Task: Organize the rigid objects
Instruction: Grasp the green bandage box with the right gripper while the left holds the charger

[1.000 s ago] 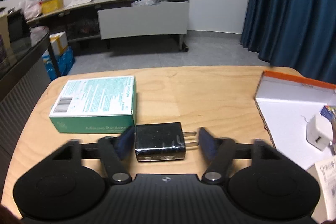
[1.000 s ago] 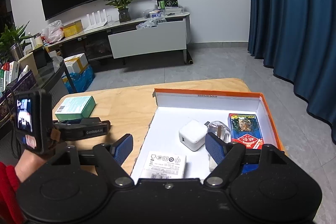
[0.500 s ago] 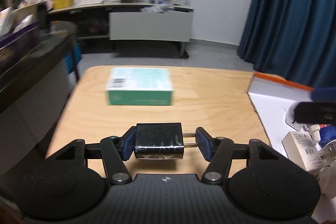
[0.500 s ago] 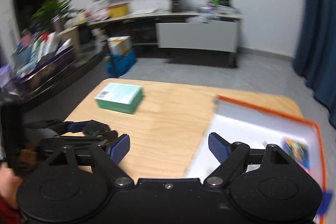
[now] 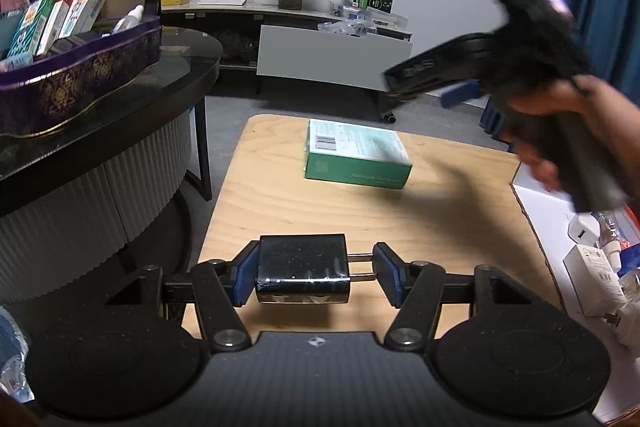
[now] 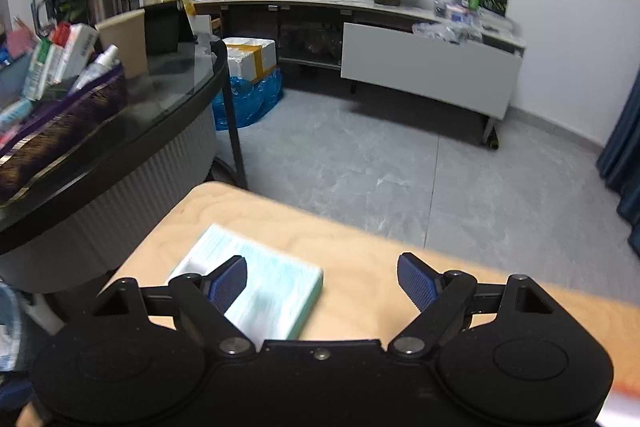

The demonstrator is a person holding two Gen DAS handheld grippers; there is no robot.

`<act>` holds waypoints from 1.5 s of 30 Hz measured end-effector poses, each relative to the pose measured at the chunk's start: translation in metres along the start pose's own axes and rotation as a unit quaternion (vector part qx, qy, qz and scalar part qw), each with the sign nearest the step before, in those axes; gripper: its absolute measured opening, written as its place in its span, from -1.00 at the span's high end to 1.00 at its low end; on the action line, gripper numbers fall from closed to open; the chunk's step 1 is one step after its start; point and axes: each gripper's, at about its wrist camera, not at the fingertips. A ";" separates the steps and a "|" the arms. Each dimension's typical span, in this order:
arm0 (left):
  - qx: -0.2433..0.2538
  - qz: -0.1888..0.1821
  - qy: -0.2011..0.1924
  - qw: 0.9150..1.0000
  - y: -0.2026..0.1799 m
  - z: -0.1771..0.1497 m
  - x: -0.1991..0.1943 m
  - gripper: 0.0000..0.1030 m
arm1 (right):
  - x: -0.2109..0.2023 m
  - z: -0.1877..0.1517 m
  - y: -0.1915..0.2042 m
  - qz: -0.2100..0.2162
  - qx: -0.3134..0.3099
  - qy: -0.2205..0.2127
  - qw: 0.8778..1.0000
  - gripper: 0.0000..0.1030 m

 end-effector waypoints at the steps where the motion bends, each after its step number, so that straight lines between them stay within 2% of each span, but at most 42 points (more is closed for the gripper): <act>1: -0.001 0.001 -0.001 1.000 0.001 0.000 0.001 -0.18 | 0.010 0.004 0.002 -0.008 -0.006 -0.001 1.000 -0.88; 3: -0.011 -0.003 0.001 1.000 0.006 0.000 0.002 -0.18 | 0.028 0.010 0.002 -0.030 -0.015 -0.002 0.999 -0.88; 5: -0.011 0.000 -0.001 1.000 0.008 0.000 0.003 -0.18 | 0.045 0.011 0.000 -0.039 -0.021 0.017 0.999 -0.88; 7: -0.015 -0.001 -0.003 1.000 0.011 -0.003 0.000 -0.18 | 0.055 0.006 -0.002 -0.026 -0.031 0.051 0.998 -0.88; 9: -0.019 0.003 -0.005 1.000 0.014 -0.003 0.000 -0.18 | 0.047 -0.005 -0.002 -0.006 -0.048 0.074 0.996 -0.88; 12: -0.031 0.007 -0.011 0.999 0.018 -0.002 0.000 -0.18 | 0.013 -0.026 -0.007 0.028 -0.054 0.058 0.996 -0.88; 14: -0.031 0.010 -0.014 0.999 0.019 -0.003 -0.001 -0.18 | -0.007 -0.034 -0.012 0.034 -0.022 0.052 0.998 -0.88; 15: -0.033 0.012 -0.014 0.999 0.020 -0.002 0.000 -0.18 | -0.015 -0.038 -0.015 0.049 0.014 0.051 0.997 -0.92; 18: -0.033 0.015 -0.015 0.999 0.020 -0.002 0.000 -0.18 | -0.021 -0.040 -0.008 0.137 0.090 0.069 0.984 -0.97; 19: -0.032 0.017 -0.015 0.999 0.020 -0.002 0.000 -0.18 | -0.019 -0.038 0.002 0.143 0.089 0.074 0.983 -0.98; 23: -0.029 0.019 -0.016 0.999 0.020 -0.001 -0.004 -0.18 | 0.004 -0.026 0.049 0.096 0.014 0.080 0.992 -0.98; 26: -0.033 0.024 -0.016 0.999 0.021 -0.001 -0.005 -0.18 | 0.024 -0.029 0.059 0.098 0.017 0.115 0.988 -0.99; 27: -0.035 0.024 -0.017 0.999 0.021 0.000 -0.006 -0.18 | 0.023 -0.030 0.059 0.089 0.017 0.103 0.991 -0.87; 28: -0.036 0.025 -0.018 0.999 0.021 0.000 -0.007 -0.18 | 0.020 -0.031 0.056 0.079 0.023 0.098 0.992 -0.66; 29: -0.036 0.028 -0.019 0.999 0.021 0.001 -0.008 -0.18 | 0.015 -0.032 0.051 0.074 0.039 0.095 0.992 -0.65; 35: -0.028 0.028 -0.028 0.999 0.006 0.006 -0.019 -0.18 | -0.057 -0.047 0.010 0.049 0.085 0.031 0.995 -0.63; 41: 0.007 -0.006 -0.036 0.999 -0.036 0.013 -0.033 -0.18 | -0.152 -0.088 -0.026 0.011 0.110 -0.021 0.994 -0.63; 45: 0.026 -0.038 -0.034 0.998 -0.068 0.014 -0.041 -0.18 | -0.209 -0.123 -0.053 -0.026 0.147 -0.047 0.988 -0.63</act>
Point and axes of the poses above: each gripper's, at about its wrist camera, not at the fingertips, and x roughly the way its jaws point, y to its left, z to its top, and after that the axes turned 6 degrees about -z, right-handed
